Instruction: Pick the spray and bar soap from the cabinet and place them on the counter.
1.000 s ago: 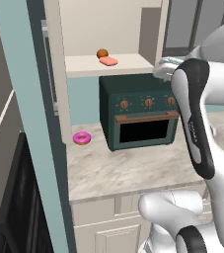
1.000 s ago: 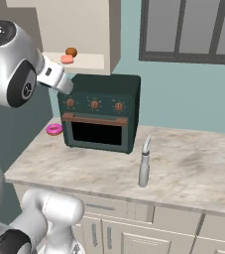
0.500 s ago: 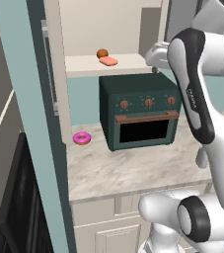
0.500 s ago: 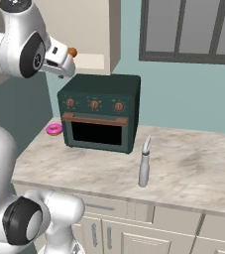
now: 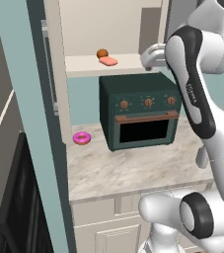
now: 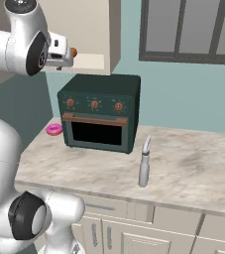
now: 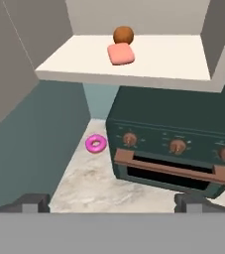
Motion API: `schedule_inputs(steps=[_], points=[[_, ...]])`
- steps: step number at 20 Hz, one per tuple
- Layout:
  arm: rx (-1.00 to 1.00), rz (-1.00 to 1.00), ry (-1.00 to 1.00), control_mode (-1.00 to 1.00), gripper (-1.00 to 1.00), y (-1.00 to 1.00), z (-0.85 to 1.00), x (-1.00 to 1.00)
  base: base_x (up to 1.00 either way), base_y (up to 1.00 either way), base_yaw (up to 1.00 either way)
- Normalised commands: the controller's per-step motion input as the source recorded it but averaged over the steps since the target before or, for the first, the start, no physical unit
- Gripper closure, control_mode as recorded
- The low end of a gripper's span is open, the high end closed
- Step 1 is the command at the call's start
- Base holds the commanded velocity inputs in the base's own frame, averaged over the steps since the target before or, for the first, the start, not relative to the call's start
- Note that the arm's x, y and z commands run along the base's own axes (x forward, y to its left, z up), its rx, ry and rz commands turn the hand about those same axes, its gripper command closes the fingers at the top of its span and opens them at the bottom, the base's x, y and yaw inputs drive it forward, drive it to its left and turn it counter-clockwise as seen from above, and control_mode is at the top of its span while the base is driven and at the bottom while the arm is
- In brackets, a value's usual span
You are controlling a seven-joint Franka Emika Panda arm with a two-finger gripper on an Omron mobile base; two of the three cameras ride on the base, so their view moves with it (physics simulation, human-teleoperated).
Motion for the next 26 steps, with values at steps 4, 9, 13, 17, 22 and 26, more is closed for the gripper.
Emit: schedule_inputs(steps=[4, 9, 13, 17, 22, 26], points=[[-0.12, 0.15, -0.24, -1.00, -1.00, 0.24, 0.00, 0.00, 0.00, 0.00, 0.00], [-0.05, 0.12, -0.18, -1.00, -1.00, 0.16, -0.03, 0.07, 0.00, 0.00, 0.00], [-0.02, 0.10, -0.07, -1.00, -1.00, 0.09, 0.00, 0.23, 0.00, 0.00, 0.00], [-0.03, 0.06, 0.00, -1.00, -1.00, 0.06, 0.00, 0.33, 0.00, 0.00, 0.00], [-0.05, 0.00, 0.00, -1.00, -1.00, 0.12, 0.03, 0.40, 0.00, 0.00, 0.00], [-0.04, 0.00, 0.00, -1.00, -1.00, 0.11, 0.08, 0.40, 0.00, 0.00, 0.00]])
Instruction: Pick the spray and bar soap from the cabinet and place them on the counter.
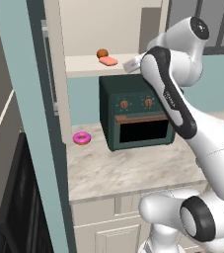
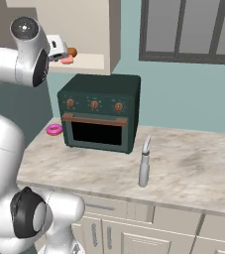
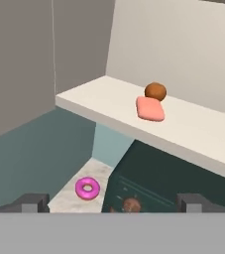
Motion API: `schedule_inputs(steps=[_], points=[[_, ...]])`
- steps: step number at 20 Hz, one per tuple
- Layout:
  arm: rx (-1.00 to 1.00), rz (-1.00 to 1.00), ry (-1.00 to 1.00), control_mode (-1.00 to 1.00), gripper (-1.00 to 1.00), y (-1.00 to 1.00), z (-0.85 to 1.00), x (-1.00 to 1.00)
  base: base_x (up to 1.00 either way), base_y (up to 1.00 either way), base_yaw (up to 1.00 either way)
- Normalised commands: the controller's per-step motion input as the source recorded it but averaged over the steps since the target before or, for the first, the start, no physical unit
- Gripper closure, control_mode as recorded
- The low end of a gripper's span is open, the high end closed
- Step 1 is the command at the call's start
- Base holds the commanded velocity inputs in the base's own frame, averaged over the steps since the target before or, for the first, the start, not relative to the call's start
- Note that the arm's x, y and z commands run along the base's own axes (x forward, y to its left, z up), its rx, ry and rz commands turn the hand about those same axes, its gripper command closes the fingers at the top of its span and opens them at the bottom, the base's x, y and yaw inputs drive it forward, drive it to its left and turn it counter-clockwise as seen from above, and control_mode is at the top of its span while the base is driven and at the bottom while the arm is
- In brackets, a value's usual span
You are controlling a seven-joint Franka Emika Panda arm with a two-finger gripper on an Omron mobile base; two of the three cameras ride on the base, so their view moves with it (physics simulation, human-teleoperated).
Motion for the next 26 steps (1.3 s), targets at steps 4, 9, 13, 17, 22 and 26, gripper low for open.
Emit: schedule_inputs(steps=[4, 9, 13, 17, 22, 26], points=[[-0.01, 0.00, 0.02, -1.00, -1.00, 0.03, 0.02, 0.37, 0.00, 0.00, 0.00], [-0.05, 0.00, 0.00, -1.00, -1.00, 0.04, 0.01, 0.32, 0.00, 0.00, 0.00], [-0.06, 0.00, 0.01, -1.00, -1.00, 0.08, 0.00, 0.33, 0.00, 0.00, 0.00], [-0.05, 0.00, 0.02, -1.00, -1.00, 0.03, 0.00, 0.30, 0.00, 0.00, 0.00], [-0.06, 0.00, 0.05, -1.00, -1.00, 0.01, 0.00, 0.30, 0.00, 0.00, 0.00], [-0.03, 0.00, 0.05, -1.00, -1.00, 0.03, -0.01, 0.30, 0.00, 0.00, 0.00]])
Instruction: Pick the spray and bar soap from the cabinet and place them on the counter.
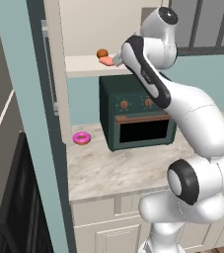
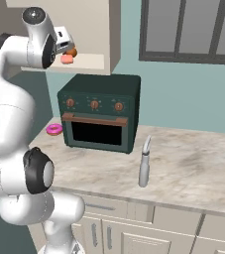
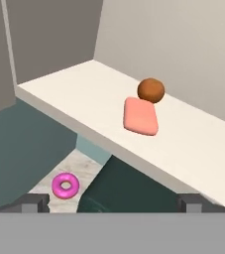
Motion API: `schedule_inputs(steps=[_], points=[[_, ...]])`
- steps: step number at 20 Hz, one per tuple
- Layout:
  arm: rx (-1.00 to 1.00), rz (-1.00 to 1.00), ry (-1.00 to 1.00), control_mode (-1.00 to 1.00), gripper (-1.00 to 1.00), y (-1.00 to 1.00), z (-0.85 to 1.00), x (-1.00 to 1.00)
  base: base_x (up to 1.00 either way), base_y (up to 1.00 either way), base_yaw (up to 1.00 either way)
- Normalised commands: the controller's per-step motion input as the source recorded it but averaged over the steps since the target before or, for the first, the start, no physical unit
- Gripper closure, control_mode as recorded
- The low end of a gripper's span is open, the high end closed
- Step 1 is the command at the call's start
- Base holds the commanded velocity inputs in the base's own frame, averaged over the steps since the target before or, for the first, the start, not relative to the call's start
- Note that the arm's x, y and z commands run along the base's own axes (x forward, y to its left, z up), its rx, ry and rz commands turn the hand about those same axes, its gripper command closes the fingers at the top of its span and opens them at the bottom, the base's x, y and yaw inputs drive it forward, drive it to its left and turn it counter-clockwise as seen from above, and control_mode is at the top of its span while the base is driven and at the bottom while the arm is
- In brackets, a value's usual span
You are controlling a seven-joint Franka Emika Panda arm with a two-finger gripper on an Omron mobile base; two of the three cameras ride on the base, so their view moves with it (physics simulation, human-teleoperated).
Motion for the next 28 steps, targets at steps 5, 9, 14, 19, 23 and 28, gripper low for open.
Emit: schedule_inputs(steps=[5, 9, 14, 19, 23, 28], points=[[0.00, 0.00, 0.01, -1.00, -1.00, 0.07, -0.04, 0.26, 0.00, 0.00, 0.00], [0.00, 0.00, 0.00, -1.00, -1.00, 0.04, -0.11, 0.22, 0.00, 0.00, 0.00], [0.00, 0.00, 0.00, -1.00, -1.00, 0.00, -0.18, 0.14, 0.00, 0.00, 0.00], [0.00, 0.00, 0.00, -1.00, -1.00, 0.04, -0.01, 0.22, 0.00, 0.00, 0.00], [0.00, 0.00, 0.00, -1.00, -1.00, 0.09, 0.00, 0.32, 0.00, 0.00, 0.00], [0.00, 0.00, 0.00, -1.00, -1.00, 0.08, 0.00, 0.28, 0.00, 0.00, 0.00]])
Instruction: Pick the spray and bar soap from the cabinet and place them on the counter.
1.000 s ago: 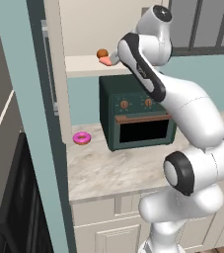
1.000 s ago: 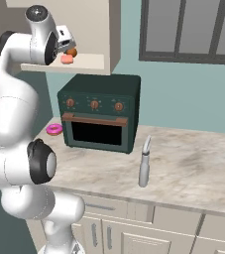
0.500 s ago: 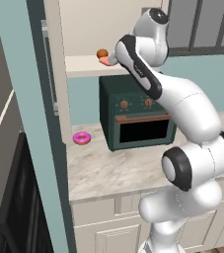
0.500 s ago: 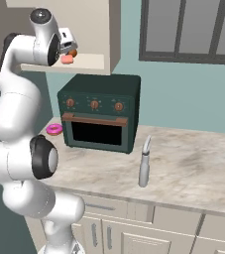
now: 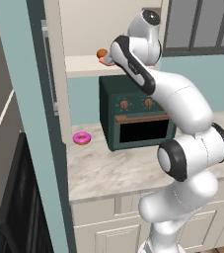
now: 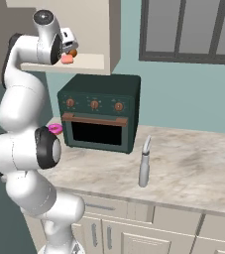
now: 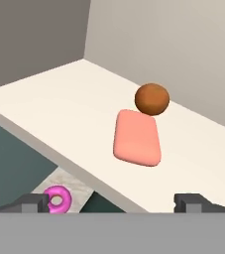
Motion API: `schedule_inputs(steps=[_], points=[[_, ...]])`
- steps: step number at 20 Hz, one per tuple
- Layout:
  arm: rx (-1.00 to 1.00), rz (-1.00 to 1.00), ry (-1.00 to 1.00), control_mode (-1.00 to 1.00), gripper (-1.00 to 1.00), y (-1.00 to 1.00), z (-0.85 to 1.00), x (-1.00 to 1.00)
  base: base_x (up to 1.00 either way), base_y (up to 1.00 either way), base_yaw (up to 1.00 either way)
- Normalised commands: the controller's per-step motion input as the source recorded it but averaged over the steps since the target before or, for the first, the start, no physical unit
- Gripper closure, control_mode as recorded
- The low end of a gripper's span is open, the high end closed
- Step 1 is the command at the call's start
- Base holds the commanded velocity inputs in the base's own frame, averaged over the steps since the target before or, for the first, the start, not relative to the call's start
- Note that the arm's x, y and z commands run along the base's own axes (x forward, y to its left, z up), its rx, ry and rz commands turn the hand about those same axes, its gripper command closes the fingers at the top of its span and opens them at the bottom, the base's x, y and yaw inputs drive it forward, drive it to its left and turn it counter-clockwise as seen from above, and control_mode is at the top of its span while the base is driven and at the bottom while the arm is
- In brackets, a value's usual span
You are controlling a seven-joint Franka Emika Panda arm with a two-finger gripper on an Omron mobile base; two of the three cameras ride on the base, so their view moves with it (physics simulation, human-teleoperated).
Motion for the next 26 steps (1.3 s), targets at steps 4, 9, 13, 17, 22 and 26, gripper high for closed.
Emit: schedule_inputs(steps=[4, 9, 13, 17, 22, 26], points=[[0.00, 0.00, 0.03, -1.00, -1.00, 0.08, 0.00, 0.25, 0.00, 0.00, 0.00], [0.00, 0.00, 0.08, -1.00, -1.00, 0.01, 0.00, 0.22, 0.00, 0.00, 0.00], [0.00, 0.00, 0.07, -1.00, -1.00, 0.01, 0.00, 0.22, 0.00, 0.00, 0.00], [0.00, 0.00, 0.05, -1.00, -1.00, 0.01, -0.01, 0.18, 0.00, 0.00, 0.00], [-0.01, 0.00, 0.01, -1.00, -1.00, 0.07, -0.17, 0.14, 0.00, 0.00, 0.00], [-0.01, 0.00, 0.00, -1.00, -1.00, 0.13, -0.27, 0.16, 0.00, 0.00, 0.00]])
